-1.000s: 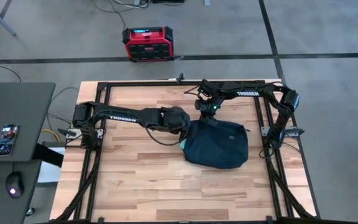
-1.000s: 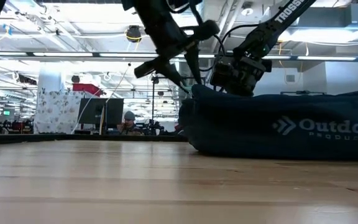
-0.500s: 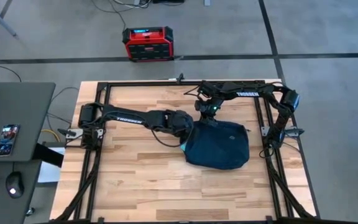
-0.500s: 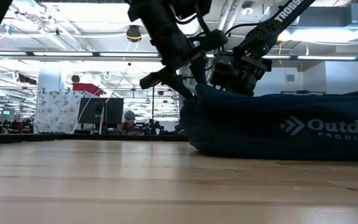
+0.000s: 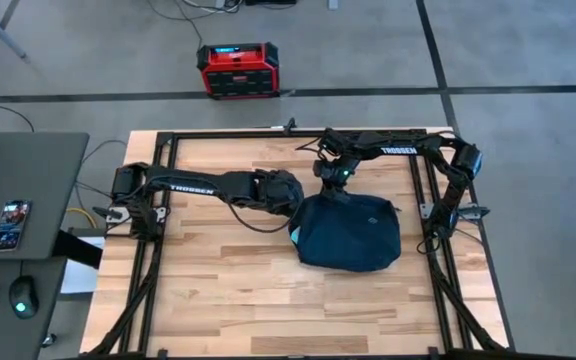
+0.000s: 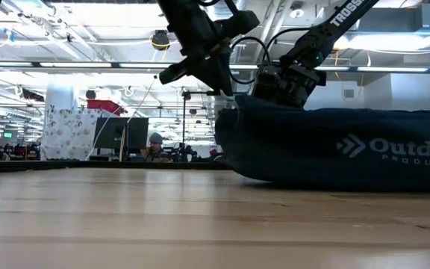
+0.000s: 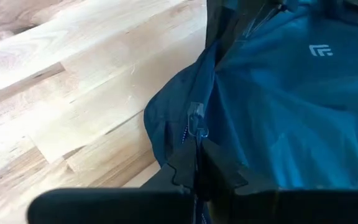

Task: Unpack backpack
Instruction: Close the backpack

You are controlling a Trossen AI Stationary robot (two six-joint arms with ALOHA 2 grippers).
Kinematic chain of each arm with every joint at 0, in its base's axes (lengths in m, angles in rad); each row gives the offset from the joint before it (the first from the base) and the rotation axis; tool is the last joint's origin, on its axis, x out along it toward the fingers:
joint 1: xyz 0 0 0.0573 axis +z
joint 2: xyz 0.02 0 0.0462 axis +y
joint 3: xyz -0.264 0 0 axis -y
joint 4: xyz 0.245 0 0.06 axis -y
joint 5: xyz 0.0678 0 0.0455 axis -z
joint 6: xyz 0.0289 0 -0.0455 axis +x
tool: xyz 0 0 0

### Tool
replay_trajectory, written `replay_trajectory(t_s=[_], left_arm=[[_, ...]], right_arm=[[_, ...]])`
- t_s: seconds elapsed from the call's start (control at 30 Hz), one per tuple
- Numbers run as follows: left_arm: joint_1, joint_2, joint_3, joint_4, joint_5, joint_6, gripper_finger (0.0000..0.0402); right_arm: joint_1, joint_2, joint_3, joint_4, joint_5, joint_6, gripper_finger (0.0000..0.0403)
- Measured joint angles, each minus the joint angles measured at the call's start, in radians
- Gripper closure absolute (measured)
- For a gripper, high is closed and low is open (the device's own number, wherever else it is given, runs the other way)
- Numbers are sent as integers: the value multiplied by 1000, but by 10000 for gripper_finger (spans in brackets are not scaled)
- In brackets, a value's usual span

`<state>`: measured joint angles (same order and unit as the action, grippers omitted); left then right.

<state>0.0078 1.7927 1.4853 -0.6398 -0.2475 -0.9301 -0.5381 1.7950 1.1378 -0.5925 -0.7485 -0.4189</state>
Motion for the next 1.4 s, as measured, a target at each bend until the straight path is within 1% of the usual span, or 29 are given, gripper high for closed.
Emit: replay_trajectory(t_s=[0.1, 0.2, 0.33, 0.47, 0.57, 0.63, 0.7, 0.8, 0.97, 1.03, 1.13, 1.17, 1.23, 1.33, 1.37, 1.4], left_arm=[[0, 0, 0, 1, 6, 14, 400], [-1, 3, 0, -1, 10, 39, 401], [-3, 4, 0, -1, 12, 67, 401], [-3, 4, 0, 0, 12, 98, 401], [-3, 4, 0, 0, 12, 123, 401], [-3, 4, 0, 0, 12, 136, 401], [-3, 4, 0, 0, 12, 147, 401], [-3, 4, 0, 0, 13, 157, 401], [-3, 5, 0, -1, 29, 160, 401], [-8, 5, 0, -2, 30, 161, 401], [-15, 5, 0, -4, 30, 164, 401], [-17, 5, 0, -6, 30, 164, 401], [-21, 5, 0, -10, 30, 164, 401], [-24, 5, 0, -28, 30, 163, 401], [-26, 5, 0, -33, 28, 164, 401], [-30, 5, 0, -34, 19, 164, 402]], right_arm=[[9, 0, 0, 5, 3, 16, 397], [20, 0, 3, 8, 8, 11, 378], [19, 0, 47, -30, -62, 1, 328], [28, 0, 80, -10, -68, -10, 270], [60, 0, 81, 53, -58, -24, 233], [92, 0, 81, 100, -57, -25, 217], [124, 0, 81, 153, -35, -21, 206], [165, 5, 81, 211, 39, -4, 202], [177, 39, 81, 208, 83, 14, 212], [167, 59, 81, 204, 82, 30, 219], [161, 84, 81, 204, 54, 29, 233], [162, 88, 81, 204, 48, 29, 243], [166, 89, 81, 206, 37, 26, 279], [166, 89, 92, 186, 11, 5, 369], [162, 89, 97, 170, 2, -3, 385], [158, 90, 102, 150, -8, -6, 389]])
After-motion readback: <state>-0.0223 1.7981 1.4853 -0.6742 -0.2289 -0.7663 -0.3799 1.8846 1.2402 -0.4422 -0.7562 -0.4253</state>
